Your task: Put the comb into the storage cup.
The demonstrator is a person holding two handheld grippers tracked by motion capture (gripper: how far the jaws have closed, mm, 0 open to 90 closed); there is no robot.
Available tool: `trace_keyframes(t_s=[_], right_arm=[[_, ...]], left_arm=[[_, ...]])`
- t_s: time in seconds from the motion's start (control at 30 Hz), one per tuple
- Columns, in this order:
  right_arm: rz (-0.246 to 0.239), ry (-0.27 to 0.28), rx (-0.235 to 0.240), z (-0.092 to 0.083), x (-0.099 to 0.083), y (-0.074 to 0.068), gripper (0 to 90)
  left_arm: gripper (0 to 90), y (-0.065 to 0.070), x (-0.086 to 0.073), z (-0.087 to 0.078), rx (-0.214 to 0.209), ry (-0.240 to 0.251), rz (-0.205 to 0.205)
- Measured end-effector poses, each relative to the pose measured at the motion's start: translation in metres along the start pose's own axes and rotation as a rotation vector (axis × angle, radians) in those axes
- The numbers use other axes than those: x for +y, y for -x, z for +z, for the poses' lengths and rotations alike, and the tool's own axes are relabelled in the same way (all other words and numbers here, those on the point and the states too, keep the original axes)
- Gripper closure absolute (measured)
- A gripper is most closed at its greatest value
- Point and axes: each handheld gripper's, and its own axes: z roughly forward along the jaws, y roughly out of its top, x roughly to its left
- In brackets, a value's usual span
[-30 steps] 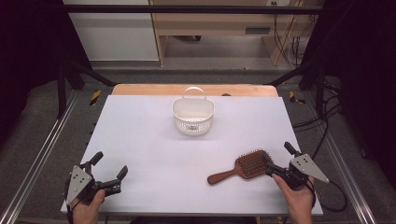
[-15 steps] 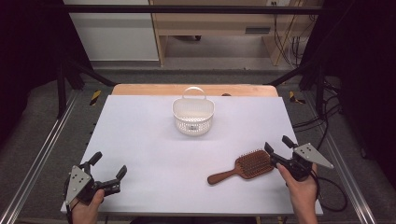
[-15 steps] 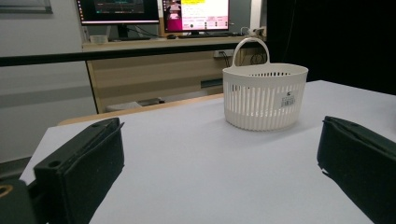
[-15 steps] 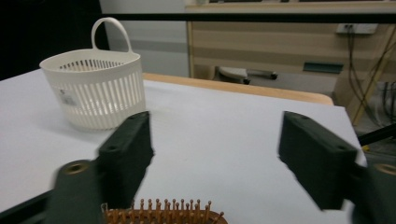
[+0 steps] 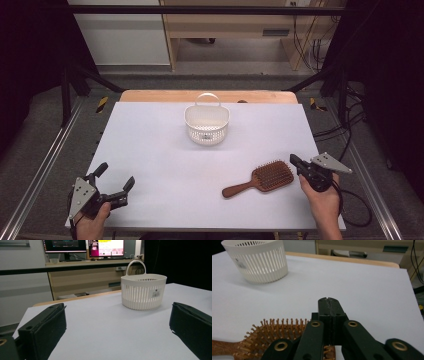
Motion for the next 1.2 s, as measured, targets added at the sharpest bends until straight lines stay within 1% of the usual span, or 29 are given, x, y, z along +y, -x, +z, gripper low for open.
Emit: trace_keyframes(t_s=[0.03, 0.1, 0.2, 0.27, 0.3, 0.4, 0.53, 0.63, 0.77, 0.83, 0.9, 0.97, 1.07, 1.13, 1.2], right_arm=[[0.0, 0.0, 0.0, 0.0, 0.0, 0.0, 90.0], [0.006, -0.021, 0.002, 0.001, -0.001, 0.001, 90.0], [0.009, -0.068, -0.008, 0.004, -0.002, 0.005, 90.0], [0.012, -0.098, -0.002, 0.006, -0.004, 0.007, 90.0], [0.023, -0.109, 0.001, 0.007, -0.006, 0.008, 90.0], [0.037, -0.117, 0.009, 0.007, -0.007, 0.008, 90.0], [0.018, -0.139, 0.006, 0.009, -0.008, 0.009, 90.0], [0.01, -0.156, 0.002, 0.009, -0.01, 0.013, 90.0], [0.01, -0.181, 0.006, 0.011, -0.014, 0.014, 90.0], [0.006, -0.184, 0.002, 0.011, -0.014, 0.015, 90.0], [-0.001, -0.186, -0.014, 0.012, -0.014, 0.017, 90.0], [0.011, -0.197, -0.02, 0.013, -0.016, 0.02, 90.0], [0.01, -0.227, -0.008, 0.016, -0.018, 0.021, 90.0], [-0.001, -0.235, 0.003, 0.017, -0.018, 0.019, 90.0], [-0.017, -0.242, 0.002, 0.018, -0.019, 0.017, 90.0]], left_arm=[[0.7, 0.0, 0.0, 0.0, 0.0, 0.001, 0.0], [0.7, 0.0, 0.0, 0.0, 0.0, 0.0, -0.001], [0.7, 0.0, 0.0, 0.0, -0.001, -0.003, -0.001], [0.7, 0.001, 0.0, 0.001, -0.002, -0.003, -0.002], [0.7, 0.001, 0.0, 0.001, -0.003, -0.003, -0.002], [0.6, 0.002, 0.0, 0.002, -0.012, -0.008, 0.005], [0.6, 0.004, 0.0, 0.002, -0.017, -0.012, 0.01], [0.6, 0.003, -0.001, 0.002, -0.015, -0.011, 0.006], [0.6, 0.002, -0.001, 0.002, -0.013, -0.015, 0.001], [0.6, 0.002, -0.001, 0.002, -0.013, -0.015, 0.002], [0.6, 0.003, -0.001, 0.002, -0.015, -0.015, 0.004], [0.6, 0.003, -0.001, 0.003, -0.017, -0.016, 0.004], [0.7, 0.003, -0.001, 0.003, -0.016, -0.017, 0.004], [0.6, 0.003, -0.001, 0.003, -0.016, -0.018, 0.004], [0.6, 0.003, -0.001, 0.003, -0.015, -0.019, 0.004]])
